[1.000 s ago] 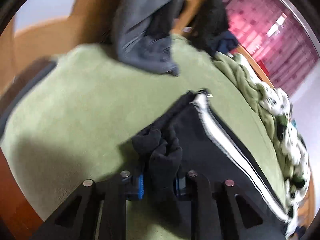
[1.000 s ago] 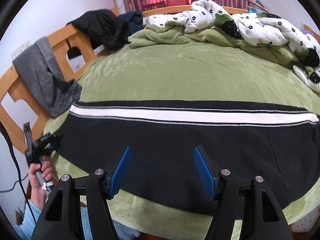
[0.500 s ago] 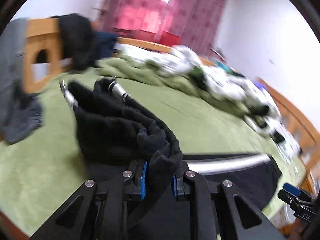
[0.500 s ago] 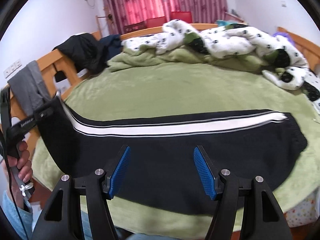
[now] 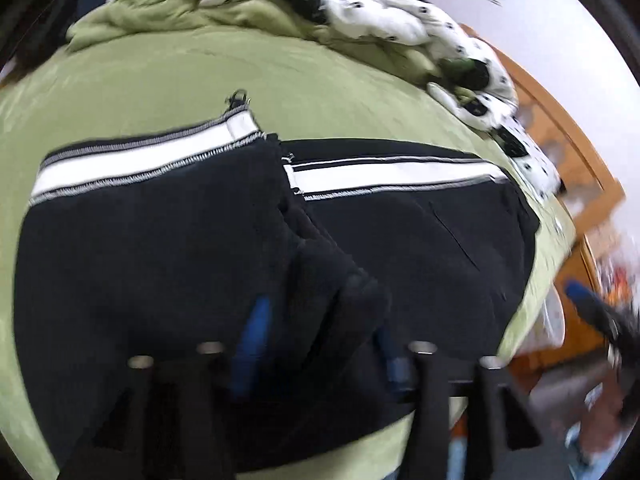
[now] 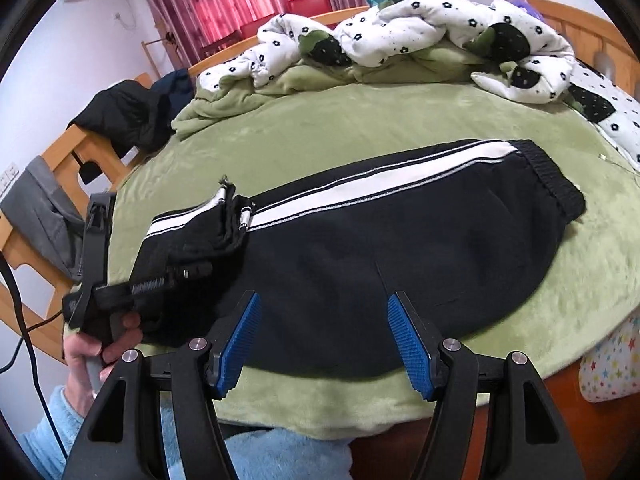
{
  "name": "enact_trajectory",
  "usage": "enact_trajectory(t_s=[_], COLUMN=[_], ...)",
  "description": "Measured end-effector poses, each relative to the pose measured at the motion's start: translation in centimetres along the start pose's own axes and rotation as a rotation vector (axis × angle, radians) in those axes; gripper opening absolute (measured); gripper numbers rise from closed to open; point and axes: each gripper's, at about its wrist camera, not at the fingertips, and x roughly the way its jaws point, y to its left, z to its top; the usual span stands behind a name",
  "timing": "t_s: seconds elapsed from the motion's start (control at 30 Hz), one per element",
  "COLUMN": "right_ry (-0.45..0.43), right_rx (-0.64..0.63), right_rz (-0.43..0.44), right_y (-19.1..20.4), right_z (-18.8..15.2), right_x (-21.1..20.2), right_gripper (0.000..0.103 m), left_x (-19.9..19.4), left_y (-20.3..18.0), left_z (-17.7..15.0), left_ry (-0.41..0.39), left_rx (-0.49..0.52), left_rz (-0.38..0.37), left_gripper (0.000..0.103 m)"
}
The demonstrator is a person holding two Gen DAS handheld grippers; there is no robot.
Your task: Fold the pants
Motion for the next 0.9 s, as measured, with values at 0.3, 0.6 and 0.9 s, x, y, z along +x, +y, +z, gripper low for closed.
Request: enact_trajectory(t_s=[0.3, 0.6, 0.9], right_ry=[0.042, 0.177, 0.201], right_rx=[-0.123, -0.229, -0.252], right_rz=[0.133, 0.146, 0.214], right_y=[6.3, 12.7, 11.3], right_z=[2.0, 0.2, -3.3], right_x=[8.3, 17.3, 14.8], right_gripper=[0.065, 0.020, 0.021], left_x=[-8.1, -12.4, -11.3], left_y=[8.7, 16.8, 19.0], left_z=[-2.6, -6.2, -7.8], left_ry=[-0.123, -0.181, -0.159], left_rx=[-0.180, -0.383, -0.391], left_rz=[0.089, 0.140, 0.073], left_gripper=[0.070, 0.070, 0.071])
